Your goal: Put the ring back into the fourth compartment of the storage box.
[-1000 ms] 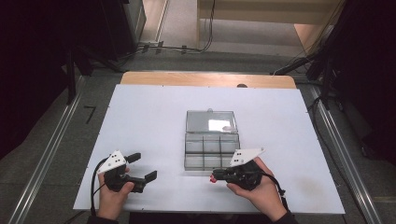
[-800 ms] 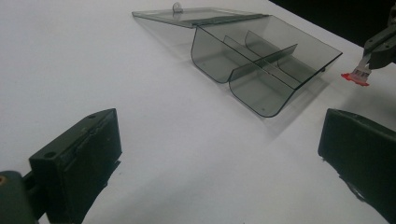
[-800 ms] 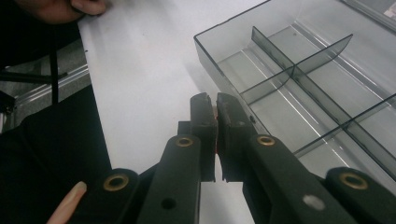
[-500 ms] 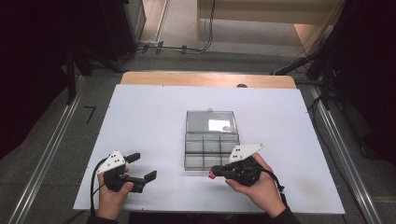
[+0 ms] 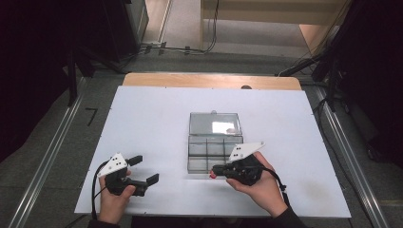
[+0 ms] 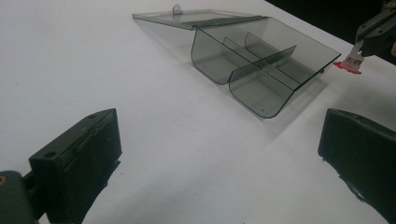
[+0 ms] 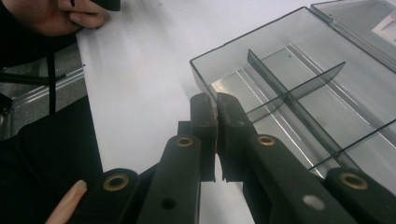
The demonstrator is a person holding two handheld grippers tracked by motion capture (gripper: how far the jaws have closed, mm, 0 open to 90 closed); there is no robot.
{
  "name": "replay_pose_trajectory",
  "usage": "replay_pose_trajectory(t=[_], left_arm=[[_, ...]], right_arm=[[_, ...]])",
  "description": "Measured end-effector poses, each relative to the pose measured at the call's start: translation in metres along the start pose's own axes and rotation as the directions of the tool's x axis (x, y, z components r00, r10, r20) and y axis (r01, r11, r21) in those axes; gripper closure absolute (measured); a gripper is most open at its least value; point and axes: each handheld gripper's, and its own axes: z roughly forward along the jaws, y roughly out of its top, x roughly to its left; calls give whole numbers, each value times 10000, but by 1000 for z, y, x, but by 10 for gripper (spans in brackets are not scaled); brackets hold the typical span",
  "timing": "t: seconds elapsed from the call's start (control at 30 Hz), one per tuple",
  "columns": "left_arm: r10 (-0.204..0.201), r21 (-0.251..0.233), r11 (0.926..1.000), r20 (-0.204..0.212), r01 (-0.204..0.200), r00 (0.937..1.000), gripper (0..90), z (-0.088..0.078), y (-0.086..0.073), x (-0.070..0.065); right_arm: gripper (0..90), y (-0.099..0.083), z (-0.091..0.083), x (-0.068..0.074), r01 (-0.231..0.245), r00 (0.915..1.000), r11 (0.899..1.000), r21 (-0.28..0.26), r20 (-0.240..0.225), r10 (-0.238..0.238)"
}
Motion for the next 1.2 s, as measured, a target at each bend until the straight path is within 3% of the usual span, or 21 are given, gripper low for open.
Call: replay_pose_trajectory(t=[1.2], left_arm=[[-39, -47, 10000, 34, 39, 10000, 0, -1, 0, 2]], right_arm=[[843, 25, 16, -9, 183, 9998, 9998, 126, 124, -184]])
